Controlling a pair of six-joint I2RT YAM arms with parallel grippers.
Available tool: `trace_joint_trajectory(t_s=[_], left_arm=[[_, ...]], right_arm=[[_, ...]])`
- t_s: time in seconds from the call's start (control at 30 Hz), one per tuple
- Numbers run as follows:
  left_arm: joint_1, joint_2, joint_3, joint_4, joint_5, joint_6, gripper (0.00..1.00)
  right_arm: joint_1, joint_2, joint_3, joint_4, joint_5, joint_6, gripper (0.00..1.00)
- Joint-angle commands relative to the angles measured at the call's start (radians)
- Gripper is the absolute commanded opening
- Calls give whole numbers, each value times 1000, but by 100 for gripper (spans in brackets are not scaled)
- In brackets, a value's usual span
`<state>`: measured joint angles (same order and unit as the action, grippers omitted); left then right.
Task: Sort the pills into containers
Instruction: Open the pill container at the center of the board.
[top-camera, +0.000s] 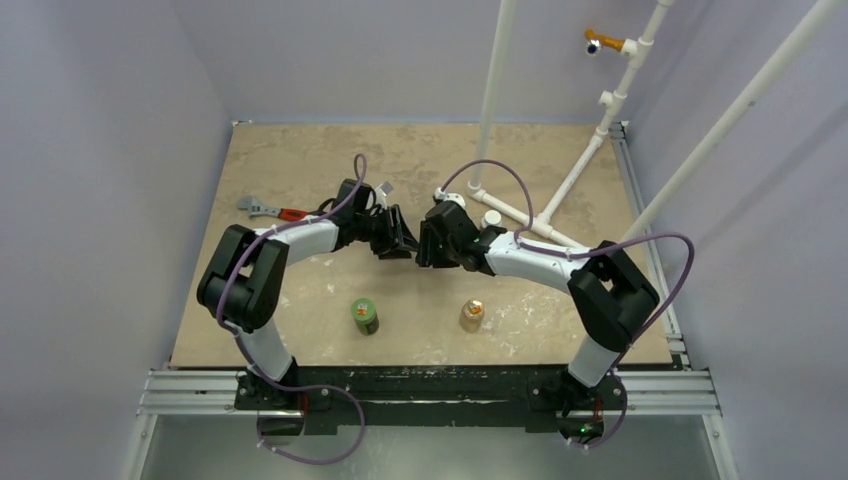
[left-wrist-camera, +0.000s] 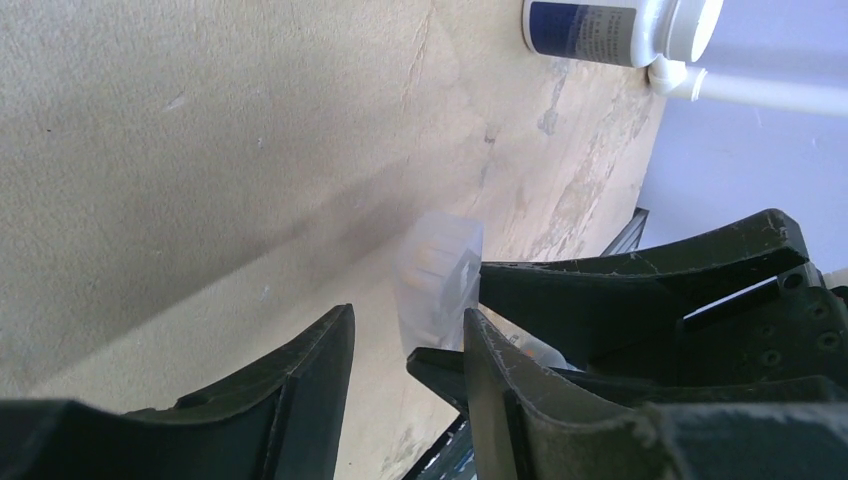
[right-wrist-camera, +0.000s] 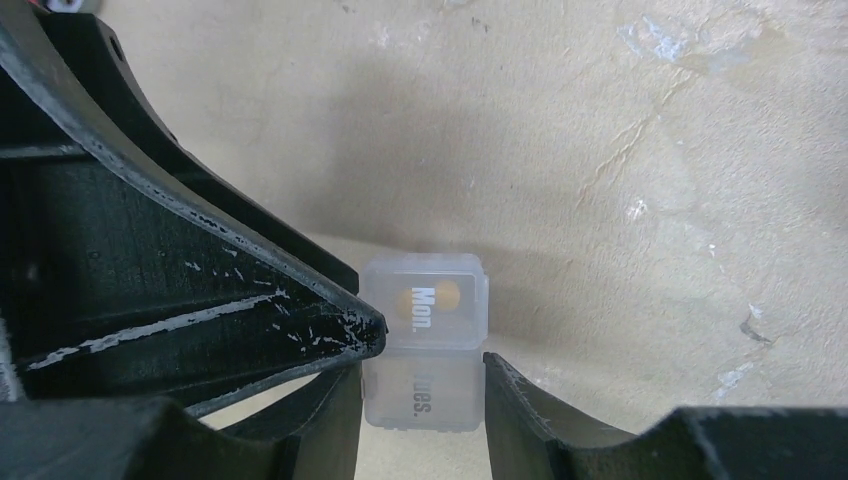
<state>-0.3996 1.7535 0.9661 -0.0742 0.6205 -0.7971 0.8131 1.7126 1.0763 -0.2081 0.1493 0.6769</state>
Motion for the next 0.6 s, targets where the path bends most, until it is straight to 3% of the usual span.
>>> trace_joint_trajectory(t_s=[0.0, 0.57], left_arm=[[4, -3, 6, 48, 34, -23, 43], [4, 4, 2, 135, 73, -80, 40]], right_arm=[[-27, -57, -31, 102, -76, 22, 21], [-57, -82, -54, 158, -146, 31, 20]])
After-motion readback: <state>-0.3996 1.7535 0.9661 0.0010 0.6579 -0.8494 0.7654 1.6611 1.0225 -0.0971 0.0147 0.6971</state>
